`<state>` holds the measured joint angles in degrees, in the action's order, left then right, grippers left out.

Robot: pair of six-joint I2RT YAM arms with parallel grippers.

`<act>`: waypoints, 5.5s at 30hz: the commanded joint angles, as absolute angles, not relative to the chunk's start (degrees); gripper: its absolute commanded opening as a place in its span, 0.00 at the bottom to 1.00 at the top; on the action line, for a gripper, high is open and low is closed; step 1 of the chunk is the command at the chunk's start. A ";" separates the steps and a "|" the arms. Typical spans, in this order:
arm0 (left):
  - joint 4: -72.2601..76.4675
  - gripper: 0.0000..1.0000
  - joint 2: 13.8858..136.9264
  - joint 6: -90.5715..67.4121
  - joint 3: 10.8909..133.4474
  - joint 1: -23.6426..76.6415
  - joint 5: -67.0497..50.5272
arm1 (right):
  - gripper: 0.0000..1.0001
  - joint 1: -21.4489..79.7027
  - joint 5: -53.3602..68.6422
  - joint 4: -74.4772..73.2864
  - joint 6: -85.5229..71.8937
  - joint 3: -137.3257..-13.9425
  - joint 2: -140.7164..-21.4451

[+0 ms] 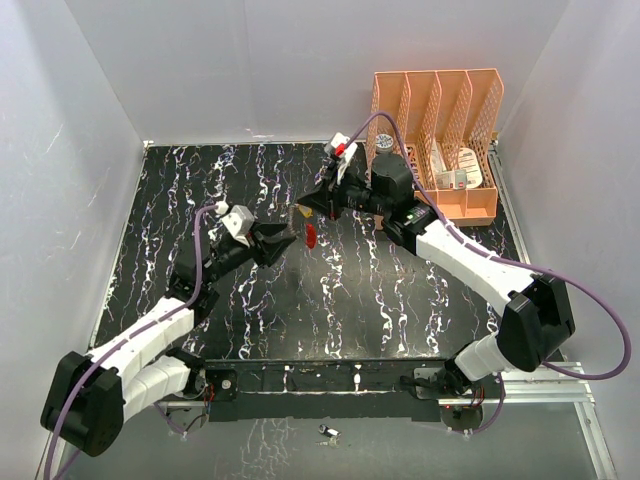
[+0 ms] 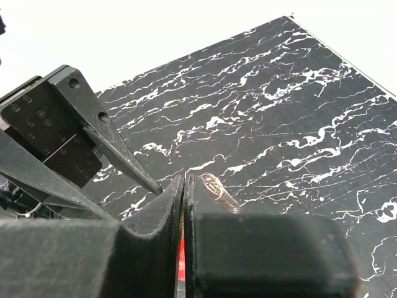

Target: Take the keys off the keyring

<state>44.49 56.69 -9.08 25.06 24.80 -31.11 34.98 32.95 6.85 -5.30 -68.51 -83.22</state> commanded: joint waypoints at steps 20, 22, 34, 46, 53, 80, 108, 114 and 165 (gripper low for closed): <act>66.48 0.23 61.68 3.45 24.16 28.12 -20.76 | 0.00 37.82 30.46 11.89 -5.72 -69.26 -81.12; 64.27 0.23 61.79 3.06 25.46 28.10 -22.24 | 0.00 37.88 30.38 11.88 -5.55 -69.26 -81.02; 62.99 0.21 60.56 -0.55 26.07 28.12 -28.43 | 0.00 38.03 29.27 12.36 -5.11 -68.93 -80.51; 65.85 0.23 61.92 -2.33 25.74 28.08 -28.29 | 0.00 38.66 29.21 12.74 -5.45 -69.34 -81.08; 67.16 0.23 63.27 -1.22 25.59 28.19 -27.59 | 0.00 39.00 29.37 12.14 -5.23 -69.73 -81.12; 65.44 0.00 60.45 4.45 26.18 28.21 -14.90 | 0.00 39.89 28.30 8.97 -3.68 -69.71 -78.22; 58.30 0.00 53.51 4.10 29.40 28.21 -27.72 | 0.23 40.69 16.08 17.99 -2.09 -57.63 -77.06; 55.17 0.00 51.62 4.37 30.32 28.17 -29.32 | 0.22 40.69 15.40 19.21 -1.08 -56.43 -75.92; 61.05 0.00 53.40 3.24 27.69 28.19 -24.40 | 0.29 47.46 10.28 17.61 -0.27 -58.43 -75.85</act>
<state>58.41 55.31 2.98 27.97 28.29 -24.40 46.98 13.30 15.33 -2.61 -55.83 -77.67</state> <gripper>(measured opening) 0.009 0.299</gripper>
